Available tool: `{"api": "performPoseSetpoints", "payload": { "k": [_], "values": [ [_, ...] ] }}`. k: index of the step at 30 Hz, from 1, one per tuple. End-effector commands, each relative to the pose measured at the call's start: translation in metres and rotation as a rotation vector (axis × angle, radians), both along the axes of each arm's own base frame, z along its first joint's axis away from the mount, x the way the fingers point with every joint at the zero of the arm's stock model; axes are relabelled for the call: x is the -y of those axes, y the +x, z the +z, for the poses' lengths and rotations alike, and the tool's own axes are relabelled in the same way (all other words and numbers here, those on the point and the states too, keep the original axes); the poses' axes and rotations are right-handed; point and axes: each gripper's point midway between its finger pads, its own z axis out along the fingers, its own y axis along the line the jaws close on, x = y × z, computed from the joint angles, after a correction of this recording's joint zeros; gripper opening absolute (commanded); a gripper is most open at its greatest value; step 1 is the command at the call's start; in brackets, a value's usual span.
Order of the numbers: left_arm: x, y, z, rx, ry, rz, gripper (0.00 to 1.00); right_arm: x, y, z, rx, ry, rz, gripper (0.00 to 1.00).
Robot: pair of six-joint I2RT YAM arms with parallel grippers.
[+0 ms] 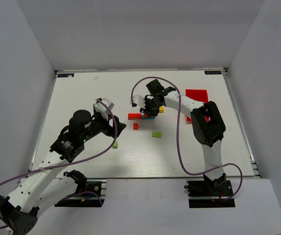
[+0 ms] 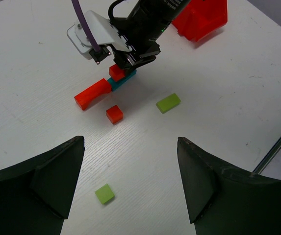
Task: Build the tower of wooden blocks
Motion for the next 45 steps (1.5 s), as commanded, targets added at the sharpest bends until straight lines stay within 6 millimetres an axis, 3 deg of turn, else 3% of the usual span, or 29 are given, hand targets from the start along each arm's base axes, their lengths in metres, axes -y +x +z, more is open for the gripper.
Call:
{"api": "performPoseSetpoints", "payload": {
  "k": [1, 45],
  "values": [
    [0.0, -0.001, 0.006, 0.019, -0.017, -0.007, 0.86, -0.008, 0.01, 0.009, 0.053, 0.017, 0.005, 0.08],
    [0.0, -0.001, 0.006, 0.019, -0.017, -0.007, 0.86, -0.011, -0.004, -0.001, 0.027, -0.005, 0.11, 0.13]
  ]
}}
